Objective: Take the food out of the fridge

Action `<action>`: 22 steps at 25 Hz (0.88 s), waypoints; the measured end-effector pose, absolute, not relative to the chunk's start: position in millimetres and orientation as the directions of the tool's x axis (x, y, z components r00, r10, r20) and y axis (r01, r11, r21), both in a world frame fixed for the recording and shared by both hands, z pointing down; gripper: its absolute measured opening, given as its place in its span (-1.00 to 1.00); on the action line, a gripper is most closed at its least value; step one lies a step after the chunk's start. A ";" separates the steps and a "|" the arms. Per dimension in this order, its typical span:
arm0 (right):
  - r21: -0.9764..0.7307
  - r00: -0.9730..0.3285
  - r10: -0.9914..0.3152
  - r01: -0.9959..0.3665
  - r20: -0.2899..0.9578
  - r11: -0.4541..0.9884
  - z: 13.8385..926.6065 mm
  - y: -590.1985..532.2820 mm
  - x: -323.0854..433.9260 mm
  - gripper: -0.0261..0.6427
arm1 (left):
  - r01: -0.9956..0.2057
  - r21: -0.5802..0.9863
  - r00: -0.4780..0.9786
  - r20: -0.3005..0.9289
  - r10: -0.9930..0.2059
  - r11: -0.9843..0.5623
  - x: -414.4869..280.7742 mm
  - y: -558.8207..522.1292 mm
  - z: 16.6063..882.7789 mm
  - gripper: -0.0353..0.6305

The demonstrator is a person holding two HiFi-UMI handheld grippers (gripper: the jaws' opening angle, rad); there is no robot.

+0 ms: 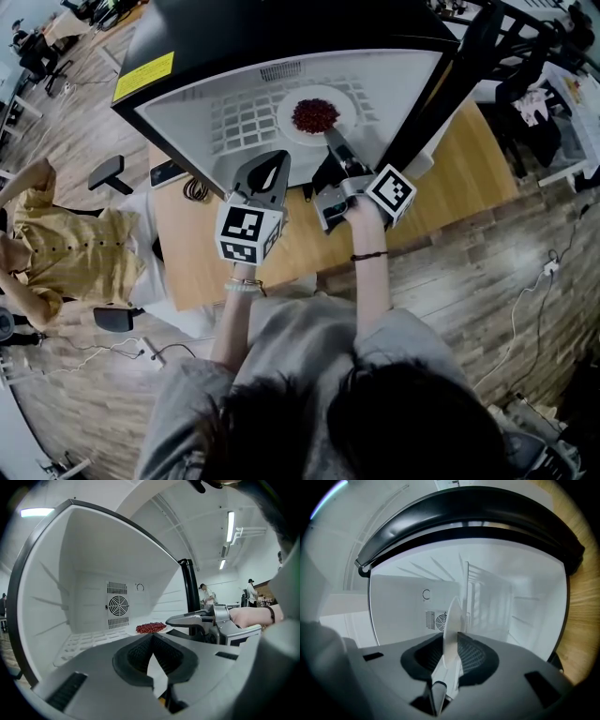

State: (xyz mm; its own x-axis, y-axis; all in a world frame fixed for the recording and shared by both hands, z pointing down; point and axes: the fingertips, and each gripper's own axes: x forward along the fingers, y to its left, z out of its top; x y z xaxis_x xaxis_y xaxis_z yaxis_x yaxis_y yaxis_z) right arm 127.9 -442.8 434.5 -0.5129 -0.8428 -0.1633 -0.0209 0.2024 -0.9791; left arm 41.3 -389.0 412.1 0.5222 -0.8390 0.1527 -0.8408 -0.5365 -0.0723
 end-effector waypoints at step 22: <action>-0.973 -0.523 -0.821 0.088 -0.229 0.215 419.2 -428.0 115.7 -0.69 | -0.849 -0.067 0.513 0.135 -0.848 -0.524 28.2 -377.8 408.7 -0.87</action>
